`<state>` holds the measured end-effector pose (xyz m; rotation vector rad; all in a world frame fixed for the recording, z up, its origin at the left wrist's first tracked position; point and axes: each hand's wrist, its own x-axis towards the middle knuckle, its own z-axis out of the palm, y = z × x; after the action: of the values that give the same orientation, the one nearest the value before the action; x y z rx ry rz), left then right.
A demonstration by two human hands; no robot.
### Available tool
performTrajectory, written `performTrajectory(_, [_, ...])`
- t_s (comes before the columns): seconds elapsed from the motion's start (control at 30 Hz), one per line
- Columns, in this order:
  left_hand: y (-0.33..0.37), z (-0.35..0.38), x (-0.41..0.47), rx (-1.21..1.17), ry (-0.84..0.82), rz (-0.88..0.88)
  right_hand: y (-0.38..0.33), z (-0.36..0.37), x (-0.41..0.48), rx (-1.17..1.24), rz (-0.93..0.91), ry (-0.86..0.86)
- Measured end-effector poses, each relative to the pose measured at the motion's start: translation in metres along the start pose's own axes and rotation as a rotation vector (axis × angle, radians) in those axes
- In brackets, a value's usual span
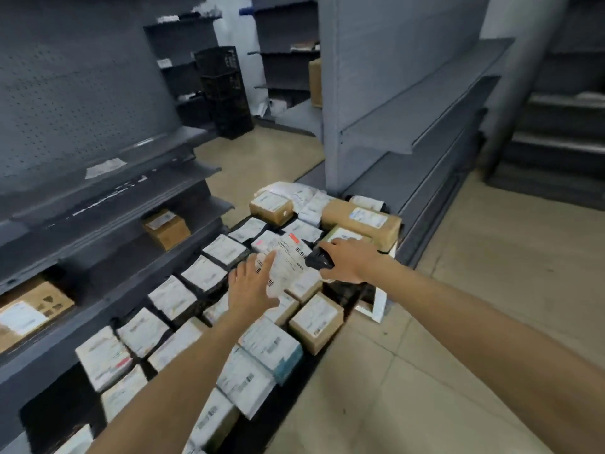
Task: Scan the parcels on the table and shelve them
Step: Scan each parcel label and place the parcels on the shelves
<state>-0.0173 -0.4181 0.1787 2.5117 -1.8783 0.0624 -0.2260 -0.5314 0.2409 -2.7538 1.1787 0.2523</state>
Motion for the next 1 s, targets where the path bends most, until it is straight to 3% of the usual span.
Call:
performTrajectory(0.27, [0.289, 0.002, 0.08, -0.025, 0.056, 0.283, 0.262, 0.005, -0.137, 0.088, 0.351, 0.099])
performTrajectory(0.5, [0.502, -0.005, 0.122, -0.113, 0.015, 0.54, 0.421, 0.031, -0.244, 0.162, 0.637, 0.139])
performTrajectory(0.73, [0.629, -0.01, 0.185, -0.132, 0.04, 0.694, 0.542, 0.028, -0.27, 0.206, 0.801, 0.175])
performTrajectory(1.0, [0.727, -0.003, 0.337, -0.151, 0.03, 0.719, 0.681, -0.003, -0.179, 0.166, 0.801, 0.213])
